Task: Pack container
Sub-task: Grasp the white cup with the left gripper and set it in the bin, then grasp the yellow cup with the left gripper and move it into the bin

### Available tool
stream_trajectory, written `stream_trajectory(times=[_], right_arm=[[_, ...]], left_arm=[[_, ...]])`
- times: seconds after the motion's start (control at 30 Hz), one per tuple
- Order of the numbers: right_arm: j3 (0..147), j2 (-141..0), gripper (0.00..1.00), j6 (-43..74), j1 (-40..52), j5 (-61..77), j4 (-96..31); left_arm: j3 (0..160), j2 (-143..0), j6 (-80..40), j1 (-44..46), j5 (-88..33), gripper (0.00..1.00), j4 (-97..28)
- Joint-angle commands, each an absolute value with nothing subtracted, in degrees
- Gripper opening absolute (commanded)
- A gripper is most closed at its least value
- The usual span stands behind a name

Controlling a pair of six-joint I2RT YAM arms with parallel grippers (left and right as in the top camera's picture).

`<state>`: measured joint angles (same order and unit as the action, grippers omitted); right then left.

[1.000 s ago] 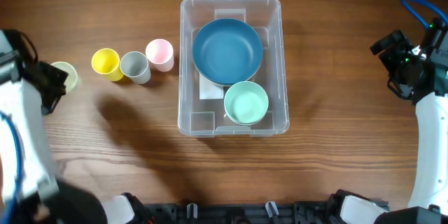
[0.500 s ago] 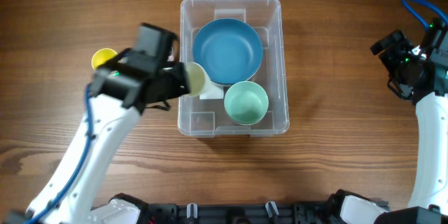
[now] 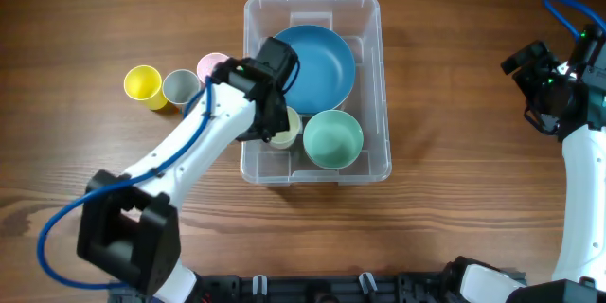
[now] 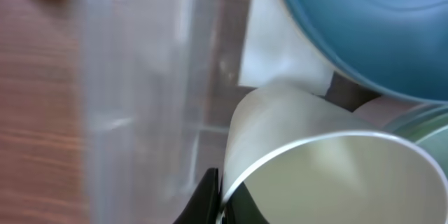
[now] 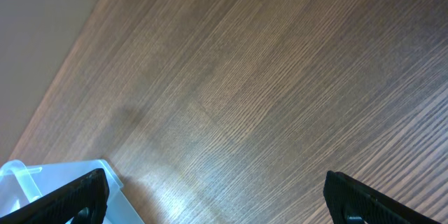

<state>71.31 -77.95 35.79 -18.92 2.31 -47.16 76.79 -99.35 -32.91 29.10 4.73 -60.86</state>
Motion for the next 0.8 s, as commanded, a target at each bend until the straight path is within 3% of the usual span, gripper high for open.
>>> stream_trajectory(times=[0.0,0.2,0.33,0.5,0.77], right_arm=[[71.6,-78.2,1.00,36.2,-18.8,1.7,-47.0],[71.6,-78.2,1.00,36.2,-18.8,1.7,-47.0],[71.6,-78.2,1.00,36.2,-18.8,1.7,-47.0],[71.6,-78.2,1.00,36.2,-18.8,1.7,-47.0],[71.6,-78.2,1.00,36.2,-18.8,1.7,-47.0]], left_arm=[[77.0,-100.6,-33.5,31.5,5.5,0.05,-59.4],[78.5,-99.0,-33.5,29.6,5.7,0.33,-61.4],[83.4,-93.7,-33.2,25.5,5.9,0.40,-65.7],[85.5,-85.4,-33.3,17.3,12.7,0.61,-67.7],[85.4,-90.8,-33.3,-6.9,11.3,0.65,-66.8]])
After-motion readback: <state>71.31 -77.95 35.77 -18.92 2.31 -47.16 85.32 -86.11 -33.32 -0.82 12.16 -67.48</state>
